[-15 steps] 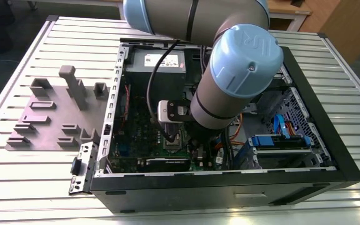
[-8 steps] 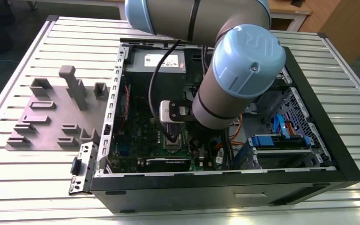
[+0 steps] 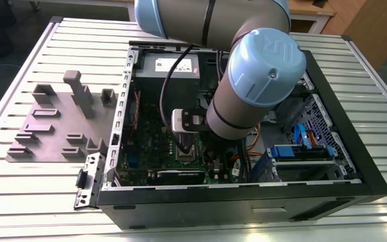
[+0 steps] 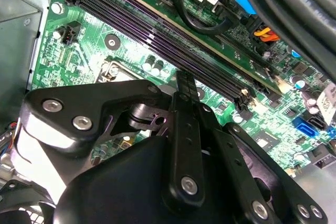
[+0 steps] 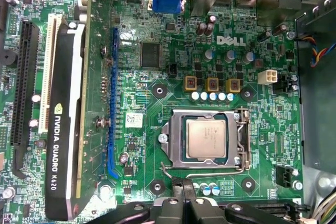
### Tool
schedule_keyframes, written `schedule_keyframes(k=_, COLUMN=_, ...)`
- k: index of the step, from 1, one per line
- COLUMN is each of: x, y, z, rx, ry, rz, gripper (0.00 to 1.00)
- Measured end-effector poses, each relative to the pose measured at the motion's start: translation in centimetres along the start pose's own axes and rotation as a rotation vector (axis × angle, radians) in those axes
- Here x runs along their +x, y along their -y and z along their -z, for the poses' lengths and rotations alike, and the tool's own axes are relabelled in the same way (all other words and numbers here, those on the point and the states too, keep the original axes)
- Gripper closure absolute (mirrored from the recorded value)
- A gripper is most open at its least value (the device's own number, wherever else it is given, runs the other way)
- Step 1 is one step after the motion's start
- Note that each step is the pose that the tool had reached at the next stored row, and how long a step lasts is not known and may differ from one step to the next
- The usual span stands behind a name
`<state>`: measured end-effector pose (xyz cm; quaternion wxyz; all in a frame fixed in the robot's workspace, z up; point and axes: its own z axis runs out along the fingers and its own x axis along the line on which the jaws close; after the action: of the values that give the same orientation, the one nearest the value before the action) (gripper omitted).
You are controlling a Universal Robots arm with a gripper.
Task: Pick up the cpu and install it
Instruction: 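Install the first cpu locking lever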
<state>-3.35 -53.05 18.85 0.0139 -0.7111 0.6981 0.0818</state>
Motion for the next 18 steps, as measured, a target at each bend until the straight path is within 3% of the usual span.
schedule_keyframes(k=10, x=-0.04, y=-0.04, z=0.24, rx=0.0004, ry=0.001, rz=0.0, gripper=0.89)
schedule_keyframes(k=18, x=-0.06, y=-0.88, z=0.25, rx=0.0032, ry=0.0013, rz=0.001, gripper=0.89)
